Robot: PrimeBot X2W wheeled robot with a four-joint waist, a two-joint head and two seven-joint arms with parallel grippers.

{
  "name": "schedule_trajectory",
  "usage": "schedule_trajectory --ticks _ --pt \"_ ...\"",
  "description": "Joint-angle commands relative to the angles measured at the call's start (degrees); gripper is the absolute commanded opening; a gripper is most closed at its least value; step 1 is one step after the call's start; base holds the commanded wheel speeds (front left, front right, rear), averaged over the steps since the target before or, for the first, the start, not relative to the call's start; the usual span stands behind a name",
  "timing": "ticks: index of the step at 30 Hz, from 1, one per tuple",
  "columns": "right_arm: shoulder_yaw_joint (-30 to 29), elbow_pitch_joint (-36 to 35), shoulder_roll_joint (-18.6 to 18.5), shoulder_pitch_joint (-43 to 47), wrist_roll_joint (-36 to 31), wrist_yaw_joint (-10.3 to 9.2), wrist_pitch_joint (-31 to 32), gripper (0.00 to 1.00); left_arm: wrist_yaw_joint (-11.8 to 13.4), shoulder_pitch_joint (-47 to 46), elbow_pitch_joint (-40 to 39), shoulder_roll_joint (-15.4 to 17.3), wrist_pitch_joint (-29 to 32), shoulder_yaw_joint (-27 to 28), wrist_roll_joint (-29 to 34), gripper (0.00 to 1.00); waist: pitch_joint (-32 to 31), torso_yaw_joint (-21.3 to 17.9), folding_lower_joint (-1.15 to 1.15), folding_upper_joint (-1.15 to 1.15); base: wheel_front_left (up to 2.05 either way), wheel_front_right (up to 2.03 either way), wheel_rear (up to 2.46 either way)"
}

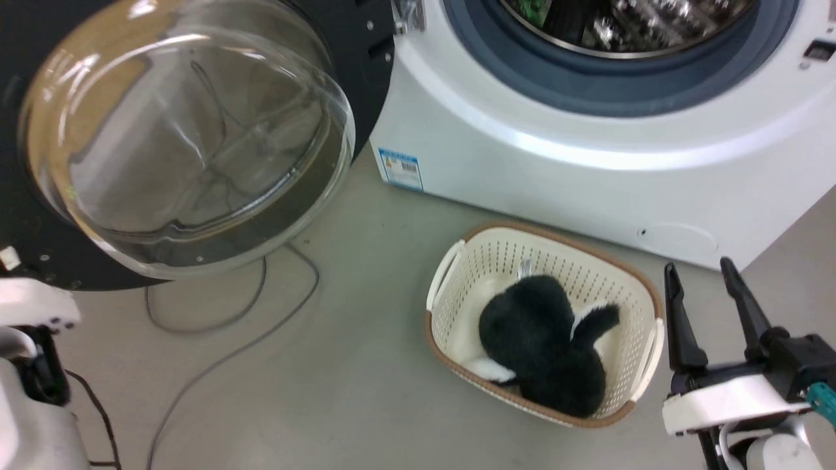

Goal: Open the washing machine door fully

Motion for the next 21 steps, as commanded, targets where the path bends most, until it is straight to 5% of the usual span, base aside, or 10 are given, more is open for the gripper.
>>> schedule_trajectory --ticks 1,20,21 --pt "-0.06 0.17 0.07 0.73 0.57 0.03 -0.24 1.00 -0.41 0.97 -0.55 -0.32 -0.16 -0.28 0.39 0.00 -1.45 0.17 0.00 0.00 0.00 0.00 0.00" --pt "0.01 1.26 0.07 7.55 4.90 0.03 -0.24 1.00 -2.47 17.64 -16.50 -6.39 -0.16 -12.52 3.76 0.00 -13.56 -1.44 0.00 0.00 0.00 0.00 0.00" --pt "-0.01 1.04 0.07 7.69 5.00 0.03 -0.24 1.00 -2.56 18.39 -16.80 -6.58 -0.16 -13.40 3.55 0.29 -13.83 -1.79 0.00 0.00 0.00 0.00 0.00"
